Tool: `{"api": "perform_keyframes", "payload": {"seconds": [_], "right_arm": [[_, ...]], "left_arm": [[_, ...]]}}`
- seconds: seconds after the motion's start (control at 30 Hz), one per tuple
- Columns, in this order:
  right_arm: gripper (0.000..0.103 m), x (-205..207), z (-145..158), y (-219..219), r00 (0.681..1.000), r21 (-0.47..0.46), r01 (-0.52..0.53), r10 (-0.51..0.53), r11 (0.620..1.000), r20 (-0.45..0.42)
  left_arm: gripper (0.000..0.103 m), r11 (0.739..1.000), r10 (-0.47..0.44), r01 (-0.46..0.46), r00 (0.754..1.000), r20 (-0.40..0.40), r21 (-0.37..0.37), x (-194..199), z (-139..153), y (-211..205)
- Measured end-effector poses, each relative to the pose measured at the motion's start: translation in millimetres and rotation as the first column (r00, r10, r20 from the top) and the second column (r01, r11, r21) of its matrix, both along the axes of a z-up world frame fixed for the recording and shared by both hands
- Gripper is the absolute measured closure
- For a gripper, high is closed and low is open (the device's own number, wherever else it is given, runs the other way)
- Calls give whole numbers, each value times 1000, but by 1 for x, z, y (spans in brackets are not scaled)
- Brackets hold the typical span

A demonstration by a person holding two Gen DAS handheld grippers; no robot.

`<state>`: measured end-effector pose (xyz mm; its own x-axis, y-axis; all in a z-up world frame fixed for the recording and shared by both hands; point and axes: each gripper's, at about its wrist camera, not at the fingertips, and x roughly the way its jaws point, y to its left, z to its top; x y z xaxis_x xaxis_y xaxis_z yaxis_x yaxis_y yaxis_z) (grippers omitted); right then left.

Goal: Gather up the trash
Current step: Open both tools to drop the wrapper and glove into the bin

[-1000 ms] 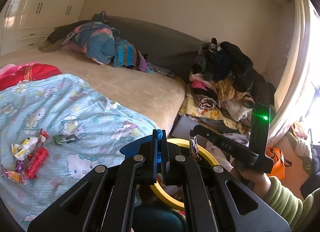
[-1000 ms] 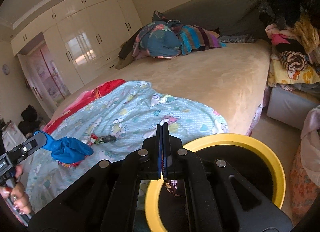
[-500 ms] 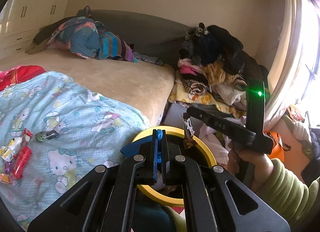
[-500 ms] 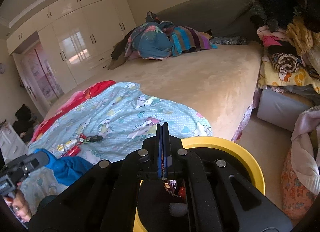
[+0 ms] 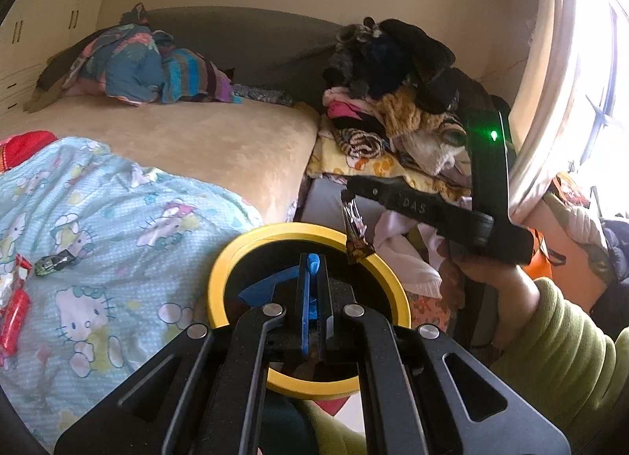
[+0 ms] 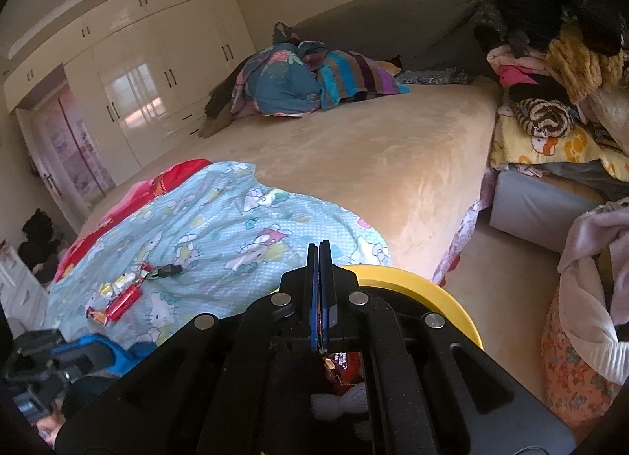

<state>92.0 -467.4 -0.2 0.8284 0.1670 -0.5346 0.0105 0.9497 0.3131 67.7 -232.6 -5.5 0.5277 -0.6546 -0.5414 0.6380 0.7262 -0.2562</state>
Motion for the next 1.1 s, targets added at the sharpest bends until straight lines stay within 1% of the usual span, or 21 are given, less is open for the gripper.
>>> {"api": "perform_keyframes", "payload": {"seconds": [0.27,0.53,0.67,0.83,1.1], "right_arm": [[103,1,-8,-15,1000,18,22,-22,1000,-13],[103,5,-23,-25,998,33,27,-26,999,-51],[103,7,-31,-29,997,37,31,-29,999,-68],[103,10,-43,-32,995,50,33,-28,998,-94],[103,14,-58,-32,991,67,33,-24,997,-131]], "left_arm": [[100,998,-48,48,999,-17,42,-4,-17,-24],[100,991,-84,88,996,-44,97,-7,-38,-46],[100,988,-97,104,993,-60,112,-6,-47,-53],[100,986,-100,111,991,-86,125,0,-59,-60],[99,986,-72,91,988,-133,143,15,-75,-65]]}}
